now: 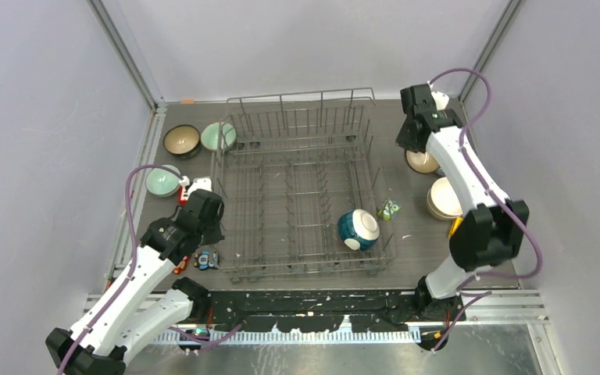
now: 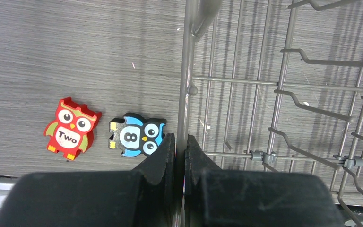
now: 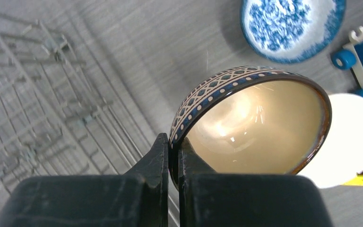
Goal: Unload the bowls from the dish rack
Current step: Move the dish rack to the center of the board, then place the bowl at the center of the board.
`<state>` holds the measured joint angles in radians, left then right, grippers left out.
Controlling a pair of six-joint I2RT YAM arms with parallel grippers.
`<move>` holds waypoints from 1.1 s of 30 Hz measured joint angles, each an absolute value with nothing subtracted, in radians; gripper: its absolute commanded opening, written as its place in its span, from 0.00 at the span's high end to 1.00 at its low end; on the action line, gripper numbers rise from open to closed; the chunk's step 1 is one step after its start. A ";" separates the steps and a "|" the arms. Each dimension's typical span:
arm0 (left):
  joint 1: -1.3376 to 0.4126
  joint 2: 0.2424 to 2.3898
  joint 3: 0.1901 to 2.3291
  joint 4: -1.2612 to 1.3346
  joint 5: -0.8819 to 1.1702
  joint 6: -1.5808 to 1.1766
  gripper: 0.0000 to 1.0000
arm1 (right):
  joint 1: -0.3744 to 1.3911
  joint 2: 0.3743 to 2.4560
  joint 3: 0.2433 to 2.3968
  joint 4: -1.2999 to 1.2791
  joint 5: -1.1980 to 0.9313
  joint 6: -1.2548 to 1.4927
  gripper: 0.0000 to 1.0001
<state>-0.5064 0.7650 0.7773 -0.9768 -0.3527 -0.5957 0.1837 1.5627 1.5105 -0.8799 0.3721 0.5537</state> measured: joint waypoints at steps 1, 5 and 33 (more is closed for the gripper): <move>-0.506 0.762 0.776 -0.978 -0.353 -0.596 1.00 | 0.176 1.602 1.539 -0.877 0.371 0.556 0.99; -0.506 0.759 0.774 -0.978 -0.353 -0.596 1.00 | 0.148 1.768 1.663 -0.857 0.360 0.568 0.99; -0.506 0.760 0.773 -0.977 -0.354 -0.594 1.00 | 0.092 2.069 1.706 -0.827 0.257 0.656 0.99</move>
